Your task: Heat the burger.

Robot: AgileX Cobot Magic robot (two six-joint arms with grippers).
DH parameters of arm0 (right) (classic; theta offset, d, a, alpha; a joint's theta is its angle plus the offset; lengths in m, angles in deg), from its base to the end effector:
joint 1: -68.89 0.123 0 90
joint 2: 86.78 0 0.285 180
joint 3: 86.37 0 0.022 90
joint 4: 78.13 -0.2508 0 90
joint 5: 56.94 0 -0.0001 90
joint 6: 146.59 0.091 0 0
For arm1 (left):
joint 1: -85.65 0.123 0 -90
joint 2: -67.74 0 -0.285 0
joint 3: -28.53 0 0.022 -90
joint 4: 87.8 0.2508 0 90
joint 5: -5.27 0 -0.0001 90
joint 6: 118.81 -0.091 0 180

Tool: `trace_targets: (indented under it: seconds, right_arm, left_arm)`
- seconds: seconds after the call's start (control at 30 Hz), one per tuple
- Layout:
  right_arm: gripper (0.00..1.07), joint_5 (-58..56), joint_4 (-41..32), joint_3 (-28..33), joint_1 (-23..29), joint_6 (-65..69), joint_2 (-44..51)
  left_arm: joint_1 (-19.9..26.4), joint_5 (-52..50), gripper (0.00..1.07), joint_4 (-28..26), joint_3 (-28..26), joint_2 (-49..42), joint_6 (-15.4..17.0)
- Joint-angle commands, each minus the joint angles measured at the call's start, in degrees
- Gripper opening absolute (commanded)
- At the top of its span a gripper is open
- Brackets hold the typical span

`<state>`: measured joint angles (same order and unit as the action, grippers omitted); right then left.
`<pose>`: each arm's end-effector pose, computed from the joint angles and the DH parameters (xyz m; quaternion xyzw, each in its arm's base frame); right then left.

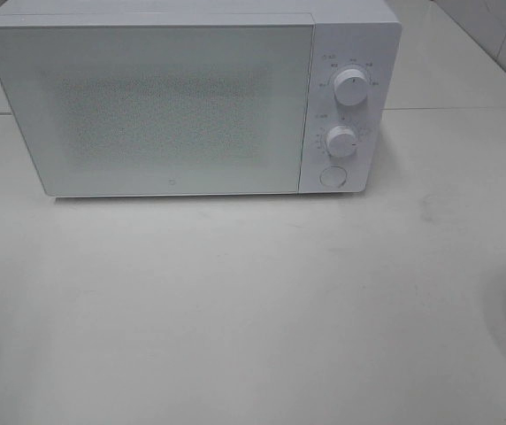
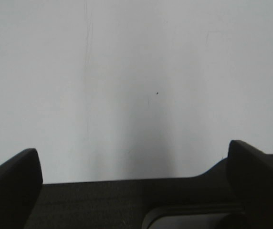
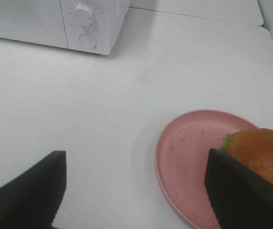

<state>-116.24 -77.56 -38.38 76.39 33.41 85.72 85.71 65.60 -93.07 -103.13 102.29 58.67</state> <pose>-0.0056 -0.0015 0.2822 -0.0549 0.8406 0.0303 0.5380 0.0658 -0.0072 0.2649 0.0114 0.9479 -0.0380 0.3161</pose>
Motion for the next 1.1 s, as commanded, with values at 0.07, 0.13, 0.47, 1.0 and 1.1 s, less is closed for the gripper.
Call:
trace_targets:
  seconds: [0.07, 0.13, 0.47, 1.0, 1.1]
  right_arm:
    - [0.76, -0.1, 0.1, 0.2, -0.2, 0.3, 1.5]
    - [0.76, -0.1, 0.1, 0.2, -0.2, 0.3, 1.5]
    - [0.76, -0.1, 0.1, 0.2, -0.2, 0.3, 1.5]
    - [0.76, -0.1, 0.1, 0.2, -0.2, 0.3, 1.0]
    - [0.76, -0.1, 0.1, 0.2, -0.2, 0.3, 1.0]
  left_arm:
    - [0.2, -0.9, 1.03, -0.5, 0.3, -7.5, -0.2]
    - [0.2, -0.9, 1.03, -0.5, 0.3, -8.8, -0.2]
    - [0.2, -0.9, 1.03, -0.5, 0.3, -23.7, -0.2]
    - [0.2, -1.0, 1.03, -0.5, 0.4, -28.7, -0.1]
    - [0.2, -1.0, 1.03, -0.5, 0.4, -28.7, -0.1]
